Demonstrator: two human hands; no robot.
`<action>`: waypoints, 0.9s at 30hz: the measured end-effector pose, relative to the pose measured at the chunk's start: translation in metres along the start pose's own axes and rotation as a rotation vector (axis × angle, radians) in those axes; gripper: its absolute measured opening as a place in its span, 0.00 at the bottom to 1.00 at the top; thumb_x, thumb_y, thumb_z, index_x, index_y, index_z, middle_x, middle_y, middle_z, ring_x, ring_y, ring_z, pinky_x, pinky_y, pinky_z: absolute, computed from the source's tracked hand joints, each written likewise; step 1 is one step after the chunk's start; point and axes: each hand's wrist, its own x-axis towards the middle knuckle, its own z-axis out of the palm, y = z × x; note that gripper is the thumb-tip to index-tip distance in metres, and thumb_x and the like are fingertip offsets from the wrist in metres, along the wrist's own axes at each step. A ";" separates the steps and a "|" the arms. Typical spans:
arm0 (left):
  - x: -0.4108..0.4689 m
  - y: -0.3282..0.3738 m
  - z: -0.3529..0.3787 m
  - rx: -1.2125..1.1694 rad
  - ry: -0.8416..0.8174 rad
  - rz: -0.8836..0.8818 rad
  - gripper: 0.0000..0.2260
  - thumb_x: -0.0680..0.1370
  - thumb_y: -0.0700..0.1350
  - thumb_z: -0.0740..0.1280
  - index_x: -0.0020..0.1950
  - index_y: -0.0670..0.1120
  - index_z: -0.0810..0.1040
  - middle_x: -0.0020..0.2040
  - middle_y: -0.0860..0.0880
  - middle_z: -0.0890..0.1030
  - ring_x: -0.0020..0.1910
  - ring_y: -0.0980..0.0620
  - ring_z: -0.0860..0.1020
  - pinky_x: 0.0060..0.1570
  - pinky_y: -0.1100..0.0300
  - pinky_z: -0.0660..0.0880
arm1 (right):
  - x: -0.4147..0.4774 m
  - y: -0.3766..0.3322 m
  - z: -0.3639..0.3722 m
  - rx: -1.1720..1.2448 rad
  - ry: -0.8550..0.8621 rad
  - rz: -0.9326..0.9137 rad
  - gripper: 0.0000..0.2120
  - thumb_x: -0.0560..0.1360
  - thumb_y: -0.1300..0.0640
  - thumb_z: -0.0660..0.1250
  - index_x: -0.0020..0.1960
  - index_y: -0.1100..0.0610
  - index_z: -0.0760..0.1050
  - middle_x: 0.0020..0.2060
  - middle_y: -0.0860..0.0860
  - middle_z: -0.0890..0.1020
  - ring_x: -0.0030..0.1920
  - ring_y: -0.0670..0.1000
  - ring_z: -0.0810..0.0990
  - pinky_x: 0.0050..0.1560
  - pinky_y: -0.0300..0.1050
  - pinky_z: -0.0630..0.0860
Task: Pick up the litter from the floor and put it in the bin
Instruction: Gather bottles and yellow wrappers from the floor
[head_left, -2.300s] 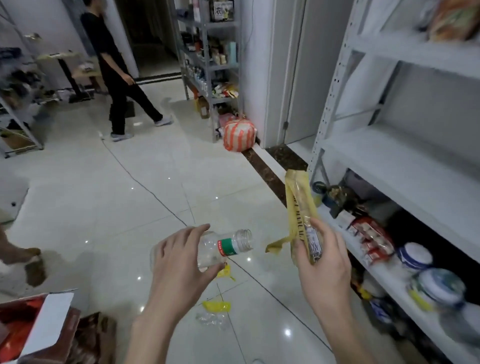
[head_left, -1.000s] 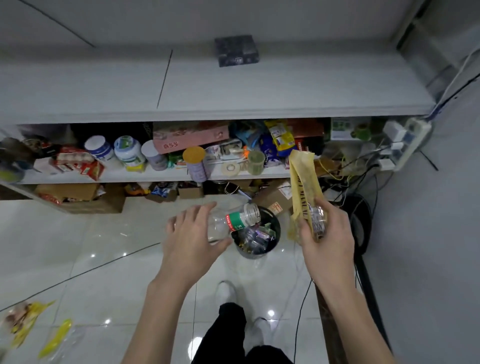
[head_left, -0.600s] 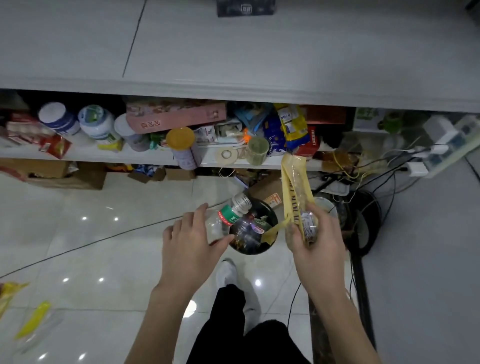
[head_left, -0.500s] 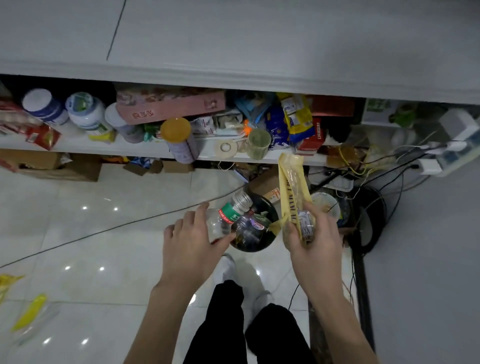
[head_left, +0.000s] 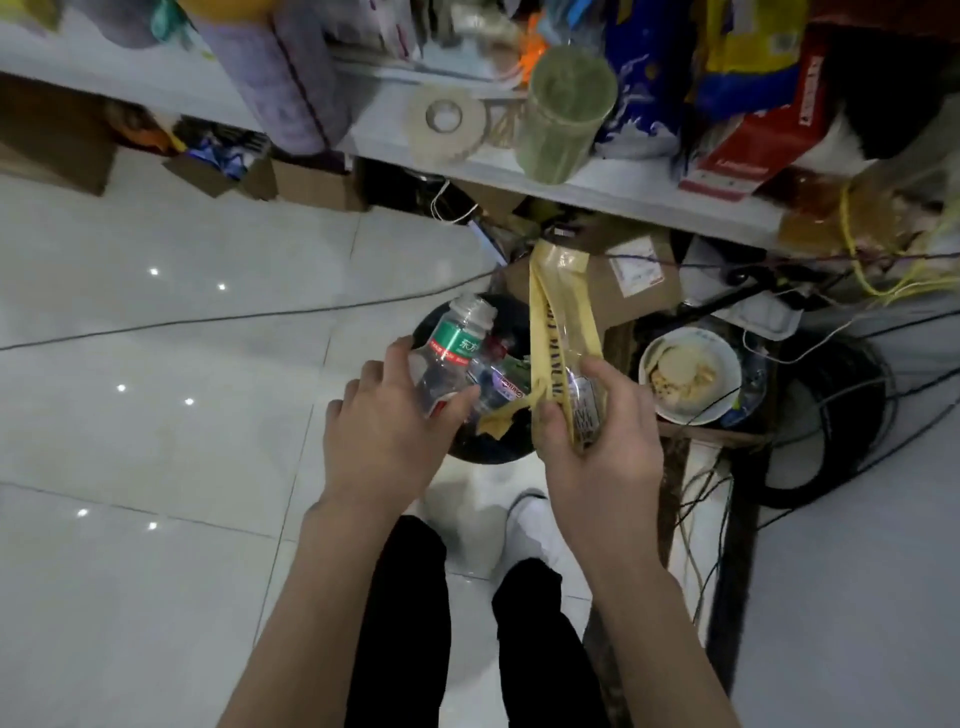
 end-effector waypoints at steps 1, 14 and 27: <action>0.010 -0.005 0.018 -0.007 0.000 -0.020 0.37 0.73 0.69 0.62 0.74 0.48 0.63 0.64 0.43 0.76 0.62 0.40 0.75 0.58 0.45 0.72 | 0.004 0.016 0.015 -0.024 0.007 -0.020 0.20 0.77 0.58 0.72 0.68 0.58 0.73 0.60 0.52 0.76 0.59 0.43 0.74 0.60 0.25 0.66; 0.087 -0.053 0.126 -0.091 -0.043 -0.018 0.31 0.78 0.62 0.63 0.74 0.46 0.63 0.65 0.43 0.74 0.62 0.42 0.73 0.59 0.44 0.73 | 0.052 0.114 0.107 -0.220 -0.164 0.024 0.24 0.76 0.48 0.71 0.70 0.48 0.71 0.68 0.53 0.69 0.67 0.54 0.72 0.67 0.58 0.72; -0.020 0.011 -0.093 -0.092 0.118 0.067 0.27 0.79 0.60 0.61 0.74 0.48 0.66 0.68 0.46 0.73 0.65 0.43 0.73 0.64 0.47 0.70 | 0.034 -0.080 -0.026 -0.131 -0.200 -0.170 0.21 0.79 0.49 0.67 0.71 0.51 0.71 0.64 0.47 0.70 0.66 0.48 0.71 0.66 0.37 0.65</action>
